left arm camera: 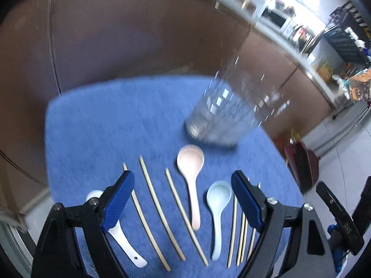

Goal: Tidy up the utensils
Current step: 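Lower both tools toward the wooden chopsticks on the blue towel, then close the right tool on a wooden chopstick while the left tool grasps another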

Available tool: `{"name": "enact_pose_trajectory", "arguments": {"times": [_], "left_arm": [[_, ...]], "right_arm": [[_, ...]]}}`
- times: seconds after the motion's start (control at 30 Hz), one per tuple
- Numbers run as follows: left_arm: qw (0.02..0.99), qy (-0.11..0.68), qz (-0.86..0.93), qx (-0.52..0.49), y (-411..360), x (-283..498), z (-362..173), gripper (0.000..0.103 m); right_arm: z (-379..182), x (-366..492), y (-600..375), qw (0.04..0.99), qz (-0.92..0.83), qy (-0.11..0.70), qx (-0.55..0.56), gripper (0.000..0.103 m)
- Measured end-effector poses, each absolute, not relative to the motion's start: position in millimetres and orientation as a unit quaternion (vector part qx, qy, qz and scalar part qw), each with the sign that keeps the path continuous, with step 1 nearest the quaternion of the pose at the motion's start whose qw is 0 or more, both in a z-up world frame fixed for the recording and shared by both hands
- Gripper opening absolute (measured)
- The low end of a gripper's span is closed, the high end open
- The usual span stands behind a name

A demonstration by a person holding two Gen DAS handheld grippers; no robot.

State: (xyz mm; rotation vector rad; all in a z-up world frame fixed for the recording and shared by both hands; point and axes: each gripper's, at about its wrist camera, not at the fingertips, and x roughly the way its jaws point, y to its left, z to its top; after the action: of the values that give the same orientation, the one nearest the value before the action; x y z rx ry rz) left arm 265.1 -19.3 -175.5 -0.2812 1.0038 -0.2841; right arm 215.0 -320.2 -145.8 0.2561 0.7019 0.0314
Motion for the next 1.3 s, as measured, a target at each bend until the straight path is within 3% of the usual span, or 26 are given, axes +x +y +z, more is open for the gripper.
{"name": "enact_pose_trajectory", "arguments": {"times": [0.13, 0.23, 0.4, 0.67, 0.93, 1.3], "left_arm": [[0.838, 0.517, -0.124, -0.123, -24, 283, -199, 0.075], [0.822, 0.547, -0.11, -0.116, -26, 301, -218, 0.058], [0.79, 0.594, -0.088, -0.124, -23, 327, -248, 0.039], [0.765, 0.624, -0.069, -0.144, -22, 353, -280, 0.02], [0.751, 0.641, -0.061, -0.145, -28, 368, -291, 0.013], [0.746, 0.651, -0.038, -0.14, -31, 370, -288, 0.006]], "right_arm": [[-174, 230, -327, 0.906, 0.027, 0.399, 0.136, 0.052], [-195, 242, -329, 0.889, 0.031, 0.435, 0.137, 0.043], [-222, 255, -341, 0.862, 0.038, 0.478, 0.164, 0.034], [-244, 264, -348, 0.838, 0.037, 0.512, 0.184, 0.028], [-260, 288, -357, 0.814, 0.032, 0.546, 0.194, 0.018], [-276, 322, -335, 0.79, 0.002, 0.599, 0.131, 0.013]]}}
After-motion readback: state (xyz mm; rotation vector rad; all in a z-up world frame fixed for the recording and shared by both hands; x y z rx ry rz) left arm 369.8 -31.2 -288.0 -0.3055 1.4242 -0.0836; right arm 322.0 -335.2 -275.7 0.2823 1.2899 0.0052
